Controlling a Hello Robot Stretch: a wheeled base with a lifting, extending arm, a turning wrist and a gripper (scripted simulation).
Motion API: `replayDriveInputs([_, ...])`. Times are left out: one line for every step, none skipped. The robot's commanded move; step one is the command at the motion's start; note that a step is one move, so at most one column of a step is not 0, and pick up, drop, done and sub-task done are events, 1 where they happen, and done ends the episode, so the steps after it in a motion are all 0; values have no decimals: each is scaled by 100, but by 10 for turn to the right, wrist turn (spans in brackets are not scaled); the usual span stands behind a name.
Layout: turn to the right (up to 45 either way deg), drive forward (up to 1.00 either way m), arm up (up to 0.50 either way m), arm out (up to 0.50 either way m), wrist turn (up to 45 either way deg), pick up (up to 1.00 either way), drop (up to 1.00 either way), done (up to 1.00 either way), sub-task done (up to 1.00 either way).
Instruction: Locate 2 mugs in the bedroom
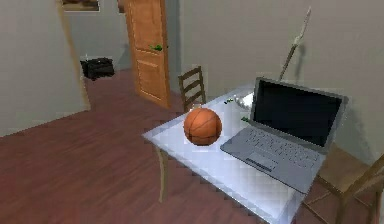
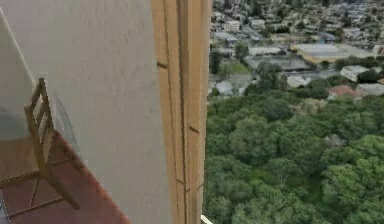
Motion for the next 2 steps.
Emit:
replayDriveInputs([-360,0,0,0,0,0,0,0,0])
replayDriveInputs([0,20,0,0,0,0,0,0,0])
